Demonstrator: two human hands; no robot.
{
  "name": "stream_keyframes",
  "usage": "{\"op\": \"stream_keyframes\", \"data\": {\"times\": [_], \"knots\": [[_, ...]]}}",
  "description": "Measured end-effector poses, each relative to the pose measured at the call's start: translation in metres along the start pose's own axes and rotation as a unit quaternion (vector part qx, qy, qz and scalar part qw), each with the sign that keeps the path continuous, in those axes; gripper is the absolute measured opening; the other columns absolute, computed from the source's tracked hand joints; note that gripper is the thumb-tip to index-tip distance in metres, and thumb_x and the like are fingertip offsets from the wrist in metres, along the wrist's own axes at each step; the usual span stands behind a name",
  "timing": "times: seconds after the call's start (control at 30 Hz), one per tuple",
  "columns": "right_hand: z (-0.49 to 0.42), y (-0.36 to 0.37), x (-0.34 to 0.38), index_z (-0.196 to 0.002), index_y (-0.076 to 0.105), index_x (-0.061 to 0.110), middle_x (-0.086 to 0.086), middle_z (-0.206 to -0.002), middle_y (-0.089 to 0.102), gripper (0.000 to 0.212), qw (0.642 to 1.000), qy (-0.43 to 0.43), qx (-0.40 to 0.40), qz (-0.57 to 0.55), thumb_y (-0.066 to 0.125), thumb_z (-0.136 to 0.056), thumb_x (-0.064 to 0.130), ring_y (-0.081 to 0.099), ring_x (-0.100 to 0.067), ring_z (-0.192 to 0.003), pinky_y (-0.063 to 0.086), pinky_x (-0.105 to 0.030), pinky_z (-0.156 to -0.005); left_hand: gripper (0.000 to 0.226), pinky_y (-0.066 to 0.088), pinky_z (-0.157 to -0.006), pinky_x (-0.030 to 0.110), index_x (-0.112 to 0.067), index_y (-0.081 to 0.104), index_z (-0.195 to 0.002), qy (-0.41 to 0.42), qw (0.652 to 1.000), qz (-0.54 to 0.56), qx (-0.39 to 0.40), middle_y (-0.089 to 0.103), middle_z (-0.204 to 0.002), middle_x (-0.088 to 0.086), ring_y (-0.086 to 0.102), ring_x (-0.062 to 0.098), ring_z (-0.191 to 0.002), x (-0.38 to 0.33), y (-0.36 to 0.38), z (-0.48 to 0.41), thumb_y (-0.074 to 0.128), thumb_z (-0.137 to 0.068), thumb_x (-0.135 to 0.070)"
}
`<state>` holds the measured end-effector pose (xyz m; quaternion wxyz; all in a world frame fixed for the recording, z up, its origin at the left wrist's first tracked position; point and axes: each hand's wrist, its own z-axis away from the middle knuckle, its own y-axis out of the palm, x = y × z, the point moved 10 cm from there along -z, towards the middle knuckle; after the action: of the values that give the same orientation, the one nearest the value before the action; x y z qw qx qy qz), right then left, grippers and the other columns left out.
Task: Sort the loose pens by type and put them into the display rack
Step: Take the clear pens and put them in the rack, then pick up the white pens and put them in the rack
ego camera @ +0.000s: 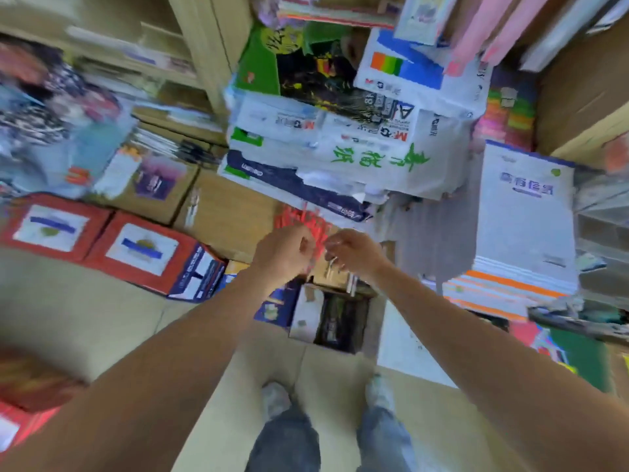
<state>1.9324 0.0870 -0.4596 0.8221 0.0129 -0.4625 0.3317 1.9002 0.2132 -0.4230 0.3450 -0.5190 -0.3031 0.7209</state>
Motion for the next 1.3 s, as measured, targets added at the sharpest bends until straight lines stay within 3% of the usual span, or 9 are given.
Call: {"op": "stream_keyframes", "data": {"times": [0.17, 0.27, 0.4, 0.5, 0.6, 0.77, 0.97, 1.17, 1.3], "knots": [[-0.048, 0.107, 0.016, -0.096, 0.063, 0.018, -0.001, -0.093, 0.065, 0.012, 0.993, -0.03, 0.047, 0.103, 0.053, -0.094, 0.011, 0.062, -0.009, -0.069, 0.051, -0.028, -0.067, 0.025, 0.048, -0.086, 0.044, -0.007, 0.062, -0.11, -0.081, 0.996, -0.01, 0.032, 0.065, -0.108, 0.013, 0.058, 0.033, -0.105, 0.14, -0.004, 0.008, 0.052, -0.09, -0.018], [-0.089, 0.149, 0.025, -0.119, 0.061, 0.013, -0.002, -0.113, 0.064, 0.026, 0.986, -0.034, 0.057, 0.153, 0.053, -0.094, 0.016, 0.06, -0.017, -0.095, 0.048, -0.032, -0.084, 0.032, 0.045, -0.091, 0.043, -0.011, 0.058, -0.123, -0.107, 0.993, -0.013, 0.037, 0.061, -0.115, 0.011, 0.054, 0.031, -0.109, 0.202, -0.008, 0.001, 0.051, -0.092, -0.019], [-0.144, 0.197, 0.029, -0.126, 0.057, 0.016, -0.005, -0.13, 0.057, 0.032, 0.979, -0.015, 0.07, 0.189, 0.055, -0.095, 0.021, 0.057, -0.022, -0.112, 0.047, -0.033, -0.092, 0.036, 0.047, -0.089, 0.043, -0.015, 0.055, -0.128, -0.13, 0.99, -0.003, 0.047, 0.059, -0.116, 0.008, 0.054, 0.029, -0.109, 0.272, -0.009, -0.021, 0.05, -0.093, -0.02], [-0.184, 0.223, 0.029, -0.127, 0.056, 0.018, -0.004, -0.132, 0.057, 0.033, 0.971, -0.003, 0.075, 0.225, 0.055, -0.095, 0.022, 0.059, -0.022, -0.109, 0.045, -0.028, -0.086, 0.033, 0.048, -0.088, 0.044, -0.015, 0.055, -0.125, -0.147, 0.987, -0.003, 0.064, 0.059, -0.117, 0.005, 0.055, 0.029, -0.11, 0.318, -0.003, -0.043, 0.049, -0.093, -0.022], [-0.219, 0.246, 0.022, -0.133, 0.051, 0.018, -0.007, -0.129, 0.057, 0.038, 0.96, 0.014, 0.096, 0.262, 0.053, -0.095, 0.021, 0.061, -0.019, -0.086, 0.046, -0.03, -0.083, 0.034, 0.048, -0.091, 0.044, -0.011, 0.055, -0.124, -0.161, 0.984, -0.017, 0.075, 0.059, -0.12, 0.009, 0.054, 0.031, -0.113, 0.353, -0.002, -0.064, 0.051, -0.092, -0.022], [-0.273, 0.281, 0.011, -0.144, 0.038, 0.02, -0.005, -0.157, 0.024, 0.052, 0.925, -0.013, 0.117, 0.362, 0.053, -0.094, 0.021, 0.034, -0.023, -0.139, 0.032, -0.033, -0.108, 0.045, 0.043, -0.097, 0.042, -0.016, 0.046, -0.134, -0.158, 0.982, -0.069, 0.071, 0.049, -0.13, 0.008, 0.045, 0.028, -0.122, 0.404, -0.004, -0.092, 0.052, -0.091, -0.024], [-0.295, 0.29, -0.003, -0.137, 0.045, 0.019, -0.004, -0.146, 0.032, 0.046, 0.898, 0.023, 0.066, 0.434, 0.053, -0.092, 0.019, 0.04, -0.025, -0.128, 0.049, -0.038, -0.091, 0.027, 0.046, -0.089, 0.039, -0.014, 0.056, -0.116, -0.132, 0.987, -0.039, 0.087, 0.057, -0.112, 0.005, 0.053, 0.027, -0.106, 0.431, 0.002, -0.112, 0.051, -0.091, -0.019], [-0.323, 0.298, 0.038, -0.104, 0.065, 0.017, -0.004, -0.102, 0.065, 0.02, 0.947, 0.002, -0.028, 0.32, 0.055, -0.086, 0.015, 0.063, -0.025, -0.092, 0.051, -0.033, -0.076, 0.017, 0.049, -0.078, 0.038, -0.012, 0.066, -0.099, -0.077, 0.997, -0.006, 0.029, 0.062, -0.097, 0.004, 0.056, 0.024, -0.094, 0.471, -0.053, -0.132, 0.053, -0.089, -0.008], [-0.358, 0.341, 0.097, -0.098, 0.067, 0.015, -0.003, -0.093, 0.071, 0.016, 0.968, -0.056, -0.021, 0.244, 0.057, -0.087, 0.012, 0.064, -0.021, -0.081, 0.053, -0.039, -0.078, 0.013, 0.052, -0.074, 0.036, -0.011, 0.067, -0.094, -0.058, 0.997, -0.003, -0.041, 0.065, -0.094, 0.004, 0.06, 0.021, -0.089, 0.511, -0.112, -0.164, 0.056, -0.088, -0.006]]}}
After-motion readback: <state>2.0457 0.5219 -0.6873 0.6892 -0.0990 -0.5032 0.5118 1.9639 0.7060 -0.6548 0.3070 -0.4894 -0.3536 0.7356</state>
